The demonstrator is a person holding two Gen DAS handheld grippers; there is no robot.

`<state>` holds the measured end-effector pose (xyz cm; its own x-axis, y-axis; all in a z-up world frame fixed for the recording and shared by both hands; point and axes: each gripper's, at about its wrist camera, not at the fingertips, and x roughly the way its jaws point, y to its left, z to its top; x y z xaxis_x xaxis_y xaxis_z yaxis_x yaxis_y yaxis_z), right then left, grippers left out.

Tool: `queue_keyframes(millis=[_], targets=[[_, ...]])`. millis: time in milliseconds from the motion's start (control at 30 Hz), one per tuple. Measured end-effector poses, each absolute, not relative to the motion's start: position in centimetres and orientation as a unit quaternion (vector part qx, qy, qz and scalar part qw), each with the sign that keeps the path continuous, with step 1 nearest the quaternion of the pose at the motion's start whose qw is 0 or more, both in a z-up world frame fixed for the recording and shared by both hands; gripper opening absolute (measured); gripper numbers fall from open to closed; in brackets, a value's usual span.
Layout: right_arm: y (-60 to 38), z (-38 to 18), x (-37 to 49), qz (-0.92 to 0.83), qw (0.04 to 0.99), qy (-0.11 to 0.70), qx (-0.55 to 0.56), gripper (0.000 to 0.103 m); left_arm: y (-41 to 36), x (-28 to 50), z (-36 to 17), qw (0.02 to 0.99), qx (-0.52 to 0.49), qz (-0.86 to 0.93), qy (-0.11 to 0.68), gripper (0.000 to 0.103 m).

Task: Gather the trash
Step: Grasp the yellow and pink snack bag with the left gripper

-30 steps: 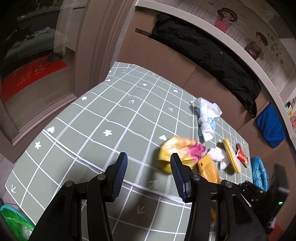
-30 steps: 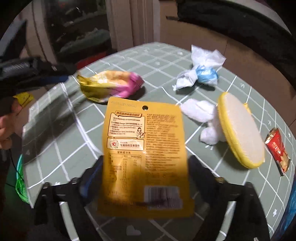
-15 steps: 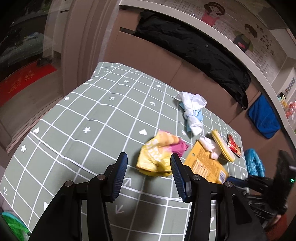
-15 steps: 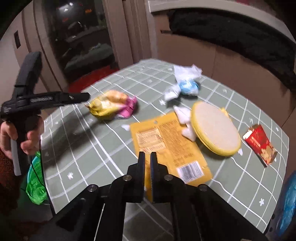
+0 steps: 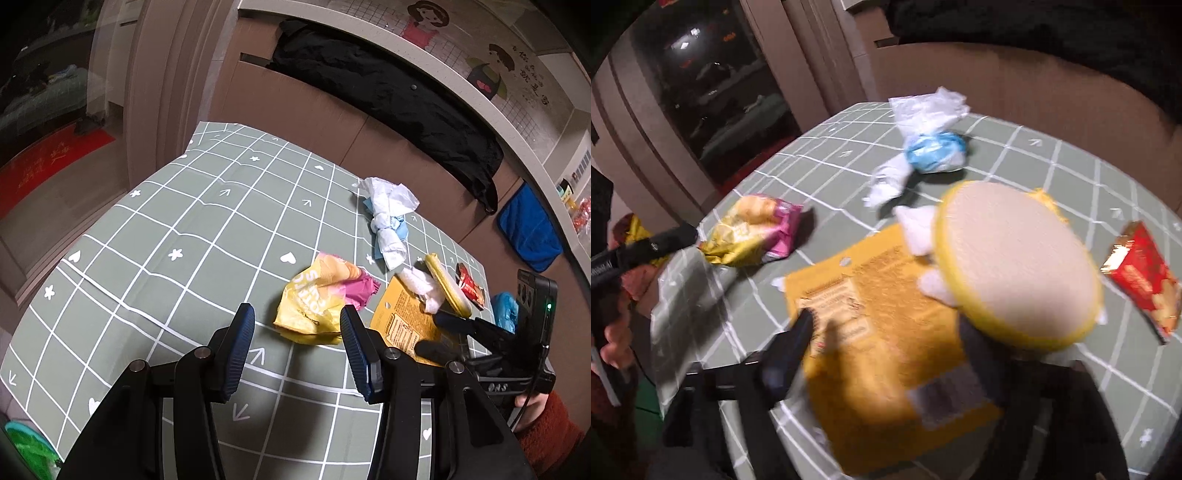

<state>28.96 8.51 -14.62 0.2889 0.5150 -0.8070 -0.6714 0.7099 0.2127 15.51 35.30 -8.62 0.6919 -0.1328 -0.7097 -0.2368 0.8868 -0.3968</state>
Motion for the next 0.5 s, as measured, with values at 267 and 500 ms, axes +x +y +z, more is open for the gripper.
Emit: queue_keyframes(millis=[267, 500], targets=[[12.3, -16.0, 26.2, 0.371, 0.788, 0.432, -0.234, 0.103, 35.4, 15.6, -9.3, 0.885, -0.243, 0.027, 0.396, 0.049], [10.4, -14.8, 26.9, 0.399, 0.784, 0.44, -0.182, 0.052, 35.0, 15.6, -9.0, 0.889, -0.237, 0.016, 0.393, 0.049]])
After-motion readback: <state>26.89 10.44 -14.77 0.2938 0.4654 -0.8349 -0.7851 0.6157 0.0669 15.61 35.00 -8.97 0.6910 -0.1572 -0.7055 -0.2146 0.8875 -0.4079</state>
